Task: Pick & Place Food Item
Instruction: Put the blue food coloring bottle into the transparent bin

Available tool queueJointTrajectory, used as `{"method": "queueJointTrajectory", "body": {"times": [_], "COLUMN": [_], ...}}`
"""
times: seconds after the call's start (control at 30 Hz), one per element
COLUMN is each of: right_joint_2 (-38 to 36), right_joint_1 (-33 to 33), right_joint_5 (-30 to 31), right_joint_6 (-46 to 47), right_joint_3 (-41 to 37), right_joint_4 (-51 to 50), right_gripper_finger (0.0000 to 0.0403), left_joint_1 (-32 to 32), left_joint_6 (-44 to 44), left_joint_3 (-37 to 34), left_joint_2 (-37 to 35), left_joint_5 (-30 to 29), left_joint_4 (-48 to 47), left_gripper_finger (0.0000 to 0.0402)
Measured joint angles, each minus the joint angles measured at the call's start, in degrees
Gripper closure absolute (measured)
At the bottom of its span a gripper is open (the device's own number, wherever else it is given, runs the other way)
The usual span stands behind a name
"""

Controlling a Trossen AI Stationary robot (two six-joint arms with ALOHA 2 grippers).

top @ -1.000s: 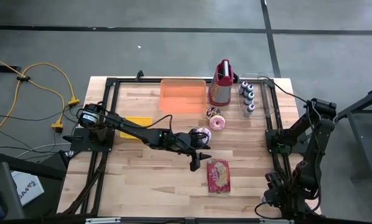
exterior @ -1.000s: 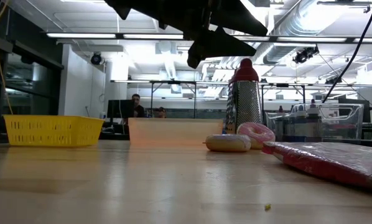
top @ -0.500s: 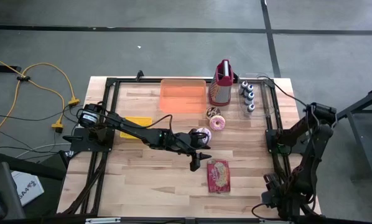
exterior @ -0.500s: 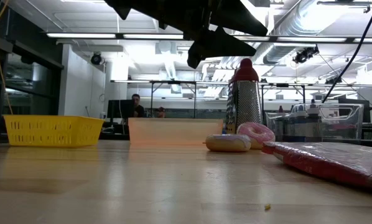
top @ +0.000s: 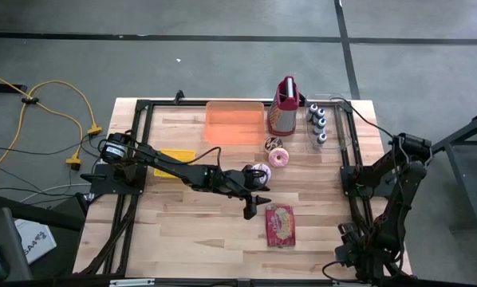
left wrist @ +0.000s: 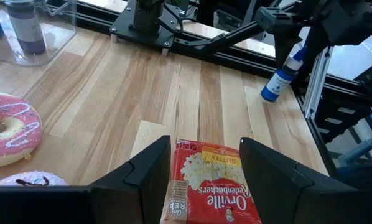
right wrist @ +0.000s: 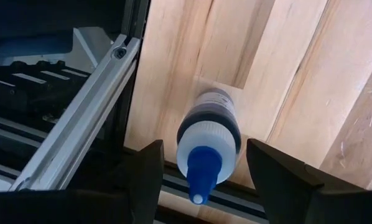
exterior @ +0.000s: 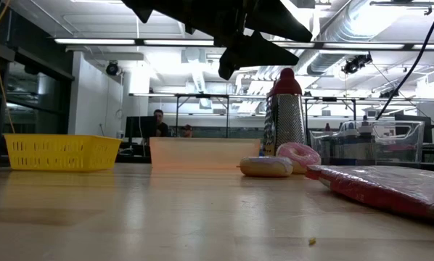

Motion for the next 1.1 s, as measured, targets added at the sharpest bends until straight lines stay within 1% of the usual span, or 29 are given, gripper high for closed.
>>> {"method": "queueJointTrajectory", "body": {"times": [0.1, 0.4, 0.53, 0.67, 1.1], "right_joint_2": [-0.01, -0.4, -0.46, -0.46, -0.44], "right_joint_1": [-0.02, -0.03, -0.03, -0.03, 0.0], "right_joint_5": [-0.02, -0.24, -0.33, -0.46, -0.52], "right_joint_6": [1.11, 1.25, 1.25, 1.25, 1.25], "right_joint_3": [0.0, 0.0, 0.0, 0.0, 0.02], "right_joint_4": [-0.37, -0.5, -0.29, -0.04, 1.31], "right_gripper_finger": [0.0201, 0.0263, 0.0276, 0.027, 0.0215], "left_joint_1": [0.0, 0.0, 0.0, 0.0, -0.02], "left_joint_6": [0.0, 0.0, 0.0, 0.0, 0.0], "left_joint_3": [0.0, 0.0, 0.0, 0.0, 0.0], "left_joint_2": [0.0, 0.0, 0.0, 0.0, 0.0], "left_joint_5": [0.0, 0.0, 0.0, 0.0, 0.0], "left_joint_4": [0.0, 0.02, 0.02, 0.02, 0.02], "left_gripper_finger": [0.0215, 0.0215, 0.0215, 0.0215, 0.0215]}}
